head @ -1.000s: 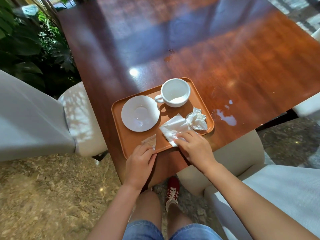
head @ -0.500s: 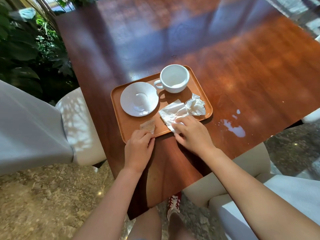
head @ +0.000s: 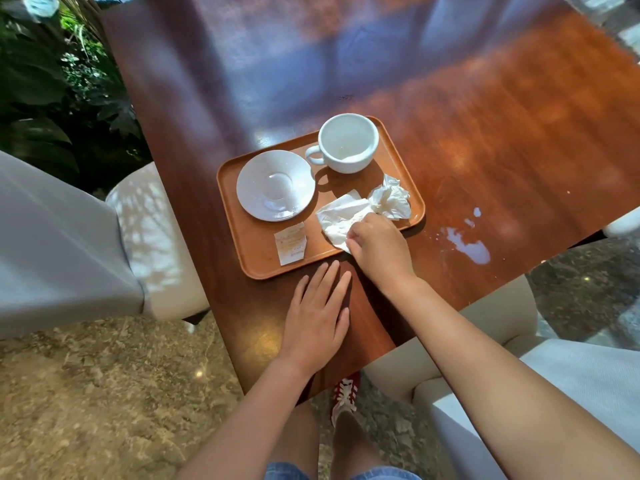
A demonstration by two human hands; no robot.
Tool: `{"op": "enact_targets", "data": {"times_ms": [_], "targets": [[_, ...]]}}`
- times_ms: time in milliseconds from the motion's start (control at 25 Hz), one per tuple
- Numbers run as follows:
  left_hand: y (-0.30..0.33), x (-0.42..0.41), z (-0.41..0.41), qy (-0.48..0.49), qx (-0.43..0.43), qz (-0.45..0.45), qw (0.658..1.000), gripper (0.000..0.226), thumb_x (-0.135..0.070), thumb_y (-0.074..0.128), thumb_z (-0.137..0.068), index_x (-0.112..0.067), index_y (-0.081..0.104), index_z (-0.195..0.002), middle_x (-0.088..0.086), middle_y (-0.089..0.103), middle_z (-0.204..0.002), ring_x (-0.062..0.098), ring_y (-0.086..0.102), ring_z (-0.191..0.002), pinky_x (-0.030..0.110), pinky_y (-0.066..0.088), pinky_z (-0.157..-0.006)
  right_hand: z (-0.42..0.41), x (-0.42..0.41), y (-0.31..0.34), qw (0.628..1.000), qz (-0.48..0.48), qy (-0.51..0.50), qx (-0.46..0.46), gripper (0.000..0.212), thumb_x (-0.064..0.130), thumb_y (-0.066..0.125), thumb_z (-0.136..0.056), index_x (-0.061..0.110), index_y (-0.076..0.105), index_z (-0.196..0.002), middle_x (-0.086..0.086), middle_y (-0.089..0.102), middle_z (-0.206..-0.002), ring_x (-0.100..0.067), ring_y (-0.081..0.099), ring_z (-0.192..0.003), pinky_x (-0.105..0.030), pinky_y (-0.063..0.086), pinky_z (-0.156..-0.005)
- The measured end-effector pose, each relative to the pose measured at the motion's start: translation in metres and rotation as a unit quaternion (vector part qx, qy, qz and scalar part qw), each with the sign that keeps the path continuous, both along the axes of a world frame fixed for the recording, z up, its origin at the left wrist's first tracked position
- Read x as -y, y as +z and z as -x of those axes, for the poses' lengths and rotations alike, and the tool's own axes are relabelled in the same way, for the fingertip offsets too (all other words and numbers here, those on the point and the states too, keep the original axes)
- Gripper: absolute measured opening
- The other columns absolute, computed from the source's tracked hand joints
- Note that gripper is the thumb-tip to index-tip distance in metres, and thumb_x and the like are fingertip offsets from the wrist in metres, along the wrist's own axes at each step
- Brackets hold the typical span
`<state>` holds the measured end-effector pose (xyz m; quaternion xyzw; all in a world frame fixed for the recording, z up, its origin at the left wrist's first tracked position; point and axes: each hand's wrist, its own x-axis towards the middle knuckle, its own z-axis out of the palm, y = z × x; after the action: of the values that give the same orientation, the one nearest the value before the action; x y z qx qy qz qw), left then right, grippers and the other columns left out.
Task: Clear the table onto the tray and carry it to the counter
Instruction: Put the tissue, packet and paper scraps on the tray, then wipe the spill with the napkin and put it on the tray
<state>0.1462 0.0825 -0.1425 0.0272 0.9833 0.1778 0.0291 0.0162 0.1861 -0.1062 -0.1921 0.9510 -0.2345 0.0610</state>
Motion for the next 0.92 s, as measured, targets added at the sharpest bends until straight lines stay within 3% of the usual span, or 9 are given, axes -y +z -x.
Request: {"op": "enact_targets", "data": {"times_ms": [160,280,400,560,720,840,920], "targets": [[-0.002,-0.013,0.003,0.023,0.022,0.035,0.999,0.057,-0.037,0.036,-0.090,-0.020,0.029,-0.143,0.008,0.031,-0.152,0.023,0.020,-0.142,0.047,0.014,-0.112,0.000,0.000,0.001,1.000,0.029,0.009,-0.001,0.009,0.007,0.058,-0.086,0.001,0.064,-0.083,-0.015,0.063,-0.090,-0.029,0.056,-0.088,-0.036,0.047,-0.070],[-0.002,-0.022,0.005,0.041,0.032,0.061,0.997,0.061,-0.044,0.037,-0.087,-0.021,0.030,-0.143,0.009,0.030,-0.152,0.024,0.020,-0.142,0.048,0.012,-0.112,-0.006,-0.007,0.011,0.994,0.103,-0.016,-0.013,0.007,0.005,0.061,-0.084,-0.001,0.065,-0.084,-0.017,0.063,-0.088,-0.029,0.058,-0.085,-0.035,0.046,-0.072],[0.001,-0.027,0.006,0.049,0.037,0.071,0.996,0.063,-0.045,0.041,-0.084,-0.020,0.034,-0.142,0.011,0.032,-0.151,0.027,0.024,-0.140,0.052,0.016,-0.111,-0.013,-0.025,0.033,0.978,0.188,-0.062,-0.073,0.001,0.000,0.065,-0.080,0.000,0.066,-0.079,-0.016,0.066,-0.081,-0.024,0.060,-0.079,-0.023,0.042,-0.070],[0.003,-0.035,0.007,0.072,0.047,0.067,0.994,0.066,-0.044,0.045,-0.083,-0.021,0.031,-0.143,0.012,0.032,-0.151,0.029,0.024,-0.140,0.054,0.017,-0.110,-0.008,-0.085,0.055,0.955,0.209,-0.137,-0.159,0.003,0.000,0.067,-0.078,0.002,0.067,-0.076,-0.014,0.065,-0.076,-0.018,0.058,-0.075,-0.011,0.037,-0.066],[-0.002,-0.035,0.007,0.078,0.039,0.088,0.992,0.066,-0.046,0.041,-0.082,-0.022,0.029,-0.143,0.011,0.033,-0.150,0.028,0.024,-0.140,0.053,0.018,-0.110,0.016,-0.157,0.049,0.951,0.130,-0.209,-0.188,0.003,-0.002,0.065,-0.078,-0.003,0.066,-0.076,-0.021,0.065,-0.078,-0.033,0.061,-0.076,-0.024,0.039,-0.067],[-0.006,-0.035,0.008,0.081,0.033,0.092,0.992,0.067,-0.047,0.039,-0.082,-0.023,0.029,-0.143,0.011,0.033,-0.150,0.027,0.024,-0.140,0.053,0.019,-0.110,0.036,-0.180,0.023,0.961,0.076,-0.220,-0.148,0.005,-0.001,0.063,-0.079,-0.006,0.066,-0.078,-0.025,0.064,-0.083,-0.038,0.060,-0.082,-0.040,0.046,-0.071],[-0.008,-0.035,0.008,0.083,0.029,0.092,0.992,0.067,-0.047,0.038,-0.082,-0.023,0.029,-0.143,0.011,0.033,-0.150,0.027,0.023,-0.140,0.052,0.018,-0.110,0.044,-0.185,0.008,0.966,0.043,-0.229,-0.108,0.009,0.002,0.060,-0.081,-0.004,0.066,-0.083,-0.024,0.064,-0.089,-0.040,0.058,-0.088,-0.043,0.045,-0.075]]}}
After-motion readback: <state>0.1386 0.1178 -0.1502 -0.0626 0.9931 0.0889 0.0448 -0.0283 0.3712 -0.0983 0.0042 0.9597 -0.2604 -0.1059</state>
